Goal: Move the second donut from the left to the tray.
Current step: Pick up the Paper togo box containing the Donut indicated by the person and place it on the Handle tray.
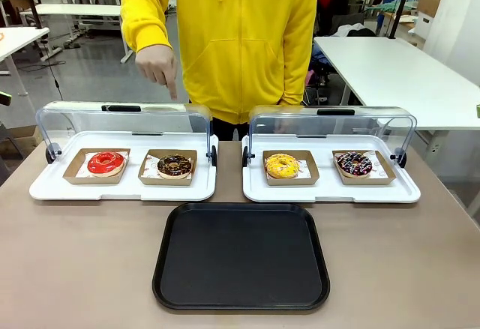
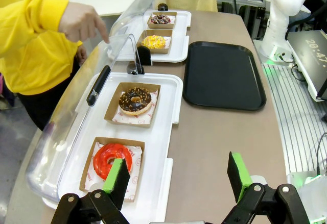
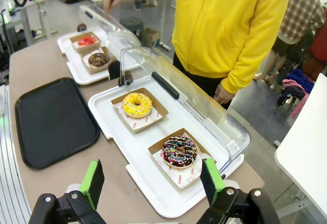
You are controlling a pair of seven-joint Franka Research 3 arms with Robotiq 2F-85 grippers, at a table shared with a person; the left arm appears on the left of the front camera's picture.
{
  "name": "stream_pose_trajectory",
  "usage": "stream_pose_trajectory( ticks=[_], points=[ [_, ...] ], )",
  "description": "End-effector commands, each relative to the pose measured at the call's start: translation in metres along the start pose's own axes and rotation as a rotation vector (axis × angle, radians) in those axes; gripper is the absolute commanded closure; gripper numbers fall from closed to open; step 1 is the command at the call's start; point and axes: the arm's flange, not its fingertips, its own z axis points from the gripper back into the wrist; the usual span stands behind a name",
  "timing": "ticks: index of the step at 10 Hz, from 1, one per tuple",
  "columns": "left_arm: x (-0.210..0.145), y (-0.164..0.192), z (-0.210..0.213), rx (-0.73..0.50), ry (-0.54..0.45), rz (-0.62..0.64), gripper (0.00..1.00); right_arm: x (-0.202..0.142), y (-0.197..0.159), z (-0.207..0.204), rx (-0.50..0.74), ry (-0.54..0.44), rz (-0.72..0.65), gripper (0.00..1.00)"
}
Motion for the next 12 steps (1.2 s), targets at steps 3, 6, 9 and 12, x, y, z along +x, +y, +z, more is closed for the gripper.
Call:
stream_pose_trajectory(
  ticks=[3,6,9,12],
  points=[
    [0.0011,-0.0006,0.0002,-0.004,-0.005,0.006,0.00,0.0019,-0.0034,-0.0010,-0.004,-0.023,0.027,0.00],
    [0.0011,-0.0006,0.0002,-0.004,-0.005,0.006,0.00,0.0019,-0.0034,-0.0010,-0.004,-0.023,0.027,0.00],
    [0.0011,-0.0006,0.0002,-0.004,-0.005,0.006,0.00,0.0019,-0.0034,-0.0010,-0.004,-0.023,0.027,0.00],
    [0.0011,-0.0006,0.0002,-0.004,-0.005,0.006,0.00,0.0019,-0.0034,-0.0010,-0.004,-0.023,0.027,0.00]
  ],
)
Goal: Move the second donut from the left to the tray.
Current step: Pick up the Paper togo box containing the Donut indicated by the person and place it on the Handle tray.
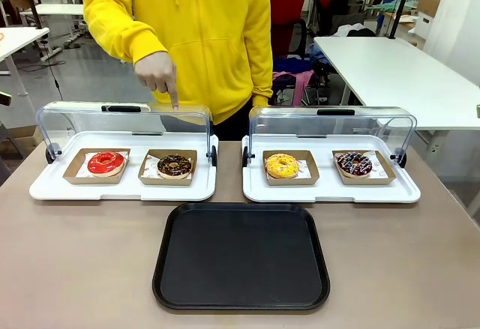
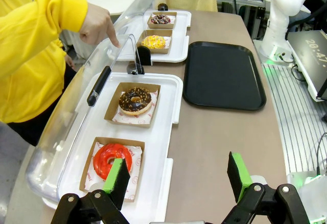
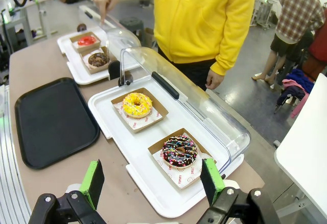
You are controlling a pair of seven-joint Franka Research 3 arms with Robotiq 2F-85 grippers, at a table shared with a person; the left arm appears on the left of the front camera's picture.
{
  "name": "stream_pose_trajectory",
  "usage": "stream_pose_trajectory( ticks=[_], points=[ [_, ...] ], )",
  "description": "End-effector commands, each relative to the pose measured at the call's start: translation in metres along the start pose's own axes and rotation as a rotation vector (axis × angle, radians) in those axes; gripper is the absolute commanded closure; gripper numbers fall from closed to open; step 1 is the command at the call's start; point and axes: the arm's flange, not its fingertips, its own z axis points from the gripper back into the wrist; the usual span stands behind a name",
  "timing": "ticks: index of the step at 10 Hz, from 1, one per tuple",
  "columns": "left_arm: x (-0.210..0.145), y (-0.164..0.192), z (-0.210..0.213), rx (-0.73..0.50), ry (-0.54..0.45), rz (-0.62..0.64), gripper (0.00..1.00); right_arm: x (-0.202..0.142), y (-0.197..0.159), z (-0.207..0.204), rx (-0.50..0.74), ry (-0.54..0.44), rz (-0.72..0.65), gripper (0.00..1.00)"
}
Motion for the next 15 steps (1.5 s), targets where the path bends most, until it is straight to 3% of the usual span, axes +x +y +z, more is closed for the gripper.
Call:
stream_pose_trajectory(
  ticks=[1,7,9,12,15],
  points=[
    [0.001,-0.001,0.000,-0.004,-0.005,0.006,0.00,0.002,-0.003,-0.001,-0.004,-0.023,0.026,0.00],
    [0.000,0.000,0.000,0.000,0.000,0.000,0.00,0.002,-0.003,-0.001,-0.004,-0.023,0.026,0.00],
    [0.043,0.000,-0.026,0.030,0.131,-0.069,0.00,0.002,-0.003,-0.001,-0.004,-0.023,0.026,0.00],
    [0.096,0.001,-0.093,-0.038,0.302,-0.127,0.00,0.002,-0.003,-0.001,-0.004,-0.023,0.026,0.00],
    [0.122,-0.014,-0.166,-0.096,0.489,-0.192,0.00,0.002,-0.003,-0.001,-0.004,-0.023,0.026,0.00]
  ],
)
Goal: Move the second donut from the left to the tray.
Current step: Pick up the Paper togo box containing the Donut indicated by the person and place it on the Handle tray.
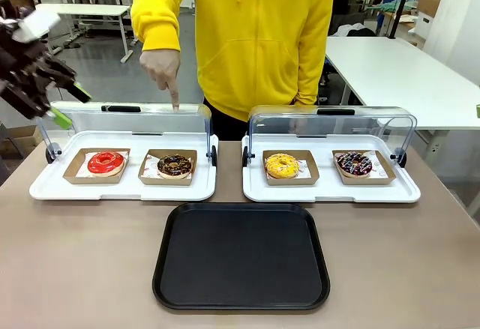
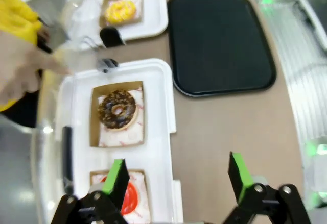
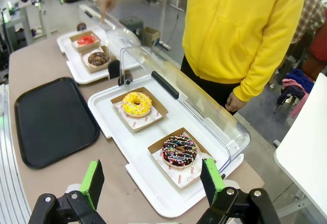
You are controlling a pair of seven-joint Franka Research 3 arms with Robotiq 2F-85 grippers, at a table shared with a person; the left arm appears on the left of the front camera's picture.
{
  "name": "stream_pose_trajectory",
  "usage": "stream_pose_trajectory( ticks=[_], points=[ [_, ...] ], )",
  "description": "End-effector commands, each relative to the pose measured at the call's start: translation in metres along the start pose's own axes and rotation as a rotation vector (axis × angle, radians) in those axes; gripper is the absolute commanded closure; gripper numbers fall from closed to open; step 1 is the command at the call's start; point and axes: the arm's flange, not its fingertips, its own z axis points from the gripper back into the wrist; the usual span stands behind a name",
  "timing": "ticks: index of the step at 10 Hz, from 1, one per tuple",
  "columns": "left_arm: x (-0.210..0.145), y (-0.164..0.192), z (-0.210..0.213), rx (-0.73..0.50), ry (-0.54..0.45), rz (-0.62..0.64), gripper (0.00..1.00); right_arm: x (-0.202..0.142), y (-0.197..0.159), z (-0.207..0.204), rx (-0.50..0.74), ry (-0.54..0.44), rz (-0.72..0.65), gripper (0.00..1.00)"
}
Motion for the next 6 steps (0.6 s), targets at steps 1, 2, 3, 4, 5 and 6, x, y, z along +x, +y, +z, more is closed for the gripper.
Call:
stream_pose_trajectory(
  ticks=[1,2,3,4,5,6],
  points=[
    [0.013,-0.010,-0.035,-0.015,0.125,-0.013,0.00,0.001,-0.003,-0.001,-0.003,-0.028,0.025,0.00],
    [0.023,-0.013,-0.053,0.001,0.171,-0.030,0.00,0.001,-0.003,-0.001,-0.003,-0.028,0.025,0.00],
    [0.029,-0.016,-0.070,0.017,0.215,-0.048,0.00,0.001,-0.003,-0.001,-0.003,-0.028,0.025,0.00],
    [0.033,-0.016,-0.088,0.052,0.259,-0.057,0.00,0.001,-0.003,-0.001,-0.003,-0.028,0.025,0.00],
    [0.033,-0.016,-0.109,0.078,0.307,-0.083,0.00,0.001,-0.003,-0.001,-0.003,-0.028,0.025,0.00],
    [0.032,-0.014,-0.126,0.124,0.362,-0.125,0.00,0.001,-0.003,-0.001,-0.003,-0.028,0.025,0.00]
  ],
)
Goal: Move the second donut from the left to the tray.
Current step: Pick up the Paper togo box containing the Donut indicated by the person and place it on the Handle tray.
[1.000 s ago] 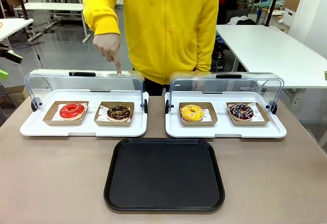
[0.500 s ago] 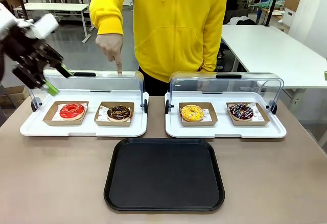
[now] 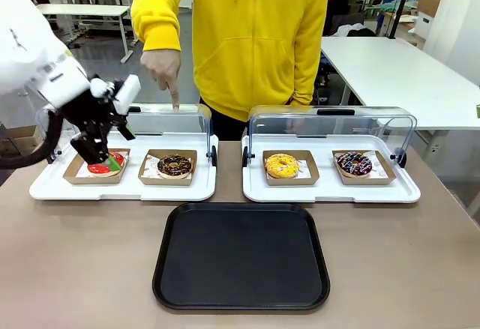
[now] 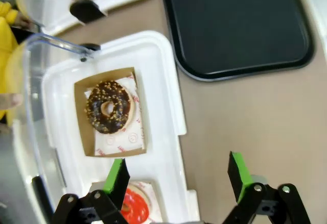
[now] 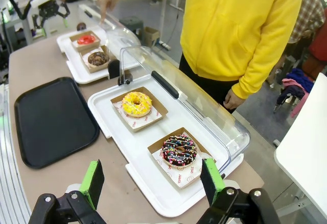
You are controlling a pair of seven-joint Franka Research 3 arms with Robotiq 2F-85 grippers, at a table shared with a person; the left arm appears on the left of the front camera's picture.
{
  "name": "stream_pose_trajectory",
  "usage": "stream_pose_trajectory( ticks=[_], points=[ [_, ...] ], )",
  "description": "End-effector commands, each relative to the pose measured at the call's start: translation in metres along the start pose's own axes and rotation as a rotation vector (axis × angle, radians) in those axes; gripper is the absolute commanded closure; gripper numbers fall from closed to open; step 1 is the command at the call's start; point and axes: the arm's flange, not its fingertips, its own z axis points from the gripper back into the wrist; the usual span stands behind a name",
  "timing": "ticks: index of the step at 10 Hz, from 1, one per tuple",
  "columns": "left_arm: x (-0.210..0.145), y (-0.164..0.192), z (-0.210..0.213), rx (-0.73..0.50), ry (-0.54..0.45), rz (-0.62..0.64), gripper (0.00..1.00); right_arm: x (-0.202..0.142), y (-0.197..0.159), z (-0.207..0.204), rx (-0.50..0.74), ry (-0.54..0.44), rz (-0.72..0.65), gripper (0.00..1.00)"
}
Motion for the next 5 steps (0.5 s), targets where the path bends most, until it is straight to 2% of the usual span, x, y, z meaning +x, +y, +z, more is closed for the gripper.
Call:
stream_pose_trajectory(
  ticks=[1,3,5],
  points=[
    [0.004,-0.003,-0.031,0.014,0.101,0.000,0.00,0.001,-0.003,-0.001,-0.003,-0.029,0.025,0.00],
    [0.006,0.007,-0.057,0.028,0.148,-0.017,0.00,0.001,-0.003,-0.001,-0.003,-0.029,0.025,0.00],
    [0.001,0.024,-0.077,0.038,0.172,0.018,0.00,0.001,-0.003,-0.001,-0.003,-0.029,0.025,0.00]
  ],
)
